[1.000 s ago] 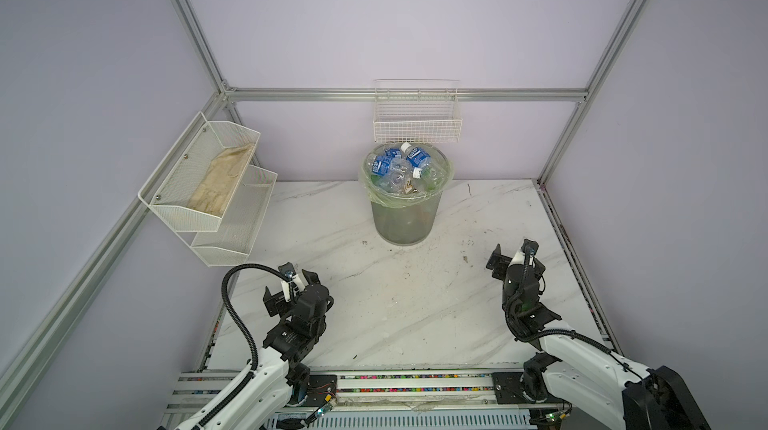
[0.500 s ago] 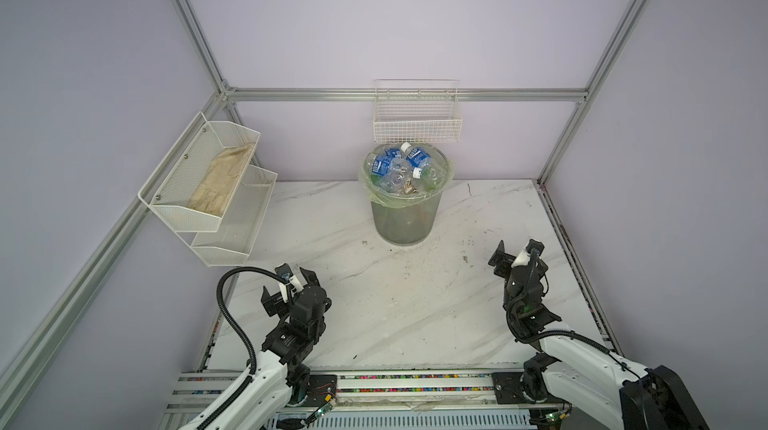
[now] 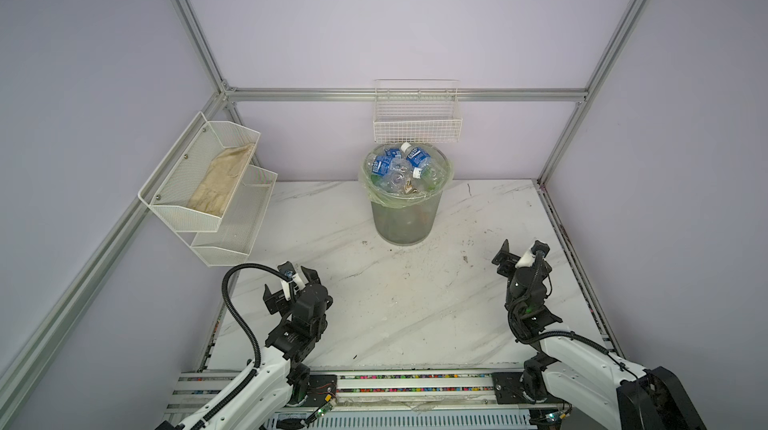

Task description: Throw the plastic bottles in the bin

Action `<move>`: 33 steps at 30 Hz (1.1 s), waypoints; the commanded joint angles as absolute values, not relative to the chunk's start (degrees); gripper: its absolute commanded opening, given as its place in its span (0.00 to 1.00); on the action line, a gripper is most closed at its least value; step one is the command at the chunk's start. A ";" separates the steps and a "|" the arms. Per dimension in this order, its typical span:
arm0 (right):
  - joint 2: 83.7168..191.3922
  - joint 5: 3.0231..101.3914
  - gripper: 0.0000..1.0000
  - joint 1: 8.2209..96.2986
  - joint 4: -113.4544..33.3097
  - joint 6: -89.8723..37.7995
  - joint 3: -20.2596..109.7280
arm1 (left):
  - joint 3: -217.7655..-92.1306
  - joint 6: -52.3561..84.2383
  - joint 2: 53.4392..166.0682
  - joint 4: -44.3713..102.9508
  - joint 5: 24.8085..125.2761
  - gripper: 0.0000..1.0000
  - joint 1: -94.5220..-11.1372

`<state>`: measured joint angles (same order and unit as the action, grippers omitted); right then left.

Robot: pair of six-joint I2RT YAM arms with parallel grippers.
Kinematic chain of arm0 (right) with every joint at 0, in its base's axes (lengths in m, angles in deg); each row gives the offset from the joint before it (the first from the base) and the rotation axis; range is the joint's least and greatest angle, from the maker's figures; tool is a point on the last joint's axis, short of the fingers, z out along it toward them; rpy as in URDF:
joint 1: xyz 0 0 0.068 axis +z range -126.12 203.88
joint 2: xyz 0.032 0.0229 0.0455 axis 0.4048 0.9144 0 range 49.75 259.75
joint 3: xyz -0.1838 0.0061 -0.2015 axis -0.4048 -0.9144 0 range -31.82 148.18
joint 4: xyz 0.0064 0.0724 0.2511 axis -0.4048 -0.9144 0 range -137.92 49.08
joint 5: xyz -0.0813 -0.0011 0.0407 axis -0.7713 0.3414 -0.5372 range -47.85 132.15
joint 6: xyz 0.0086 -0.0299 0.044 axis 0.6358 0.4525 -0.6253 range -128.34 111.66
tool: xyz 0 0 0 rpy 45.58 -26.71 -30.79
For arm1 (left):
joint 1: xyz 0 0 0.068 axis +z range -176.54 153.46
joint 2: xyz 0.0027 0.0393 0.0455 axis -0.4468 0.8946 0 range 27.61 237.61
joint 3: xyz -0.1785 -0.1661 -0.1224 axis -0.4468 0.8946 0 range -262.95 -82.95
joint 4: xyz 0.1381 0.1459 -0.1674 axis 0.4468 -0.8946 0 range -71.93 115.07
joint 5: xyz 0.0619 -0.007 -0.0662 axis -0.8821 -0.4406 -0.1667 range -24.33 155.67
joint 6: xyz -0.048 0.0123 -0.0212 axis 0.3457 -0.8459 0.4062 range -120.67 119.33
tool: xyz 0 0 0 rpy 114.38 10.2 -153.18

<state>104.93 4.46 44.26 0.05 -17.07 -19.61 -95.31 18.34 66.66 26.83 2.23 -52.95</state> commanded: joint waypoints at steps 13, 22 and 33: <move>104.36 4.63 0.95 42.74 3.60 -18.14 -20.79 | -94.29 14.94 70.76 33.79 3.64 1.00 -52.20; 105.30 5.05 0.95 42.12 5.35 -18.18 -20.92 | -94.20 14.82 70.90 34.55 3.75 1.00 -52.10; 105.30 5.41 0.95 41.54 6.02 -18.39 -21.27 | -94.37 14.10 72.61 36.15 4.24 1.00 -51.47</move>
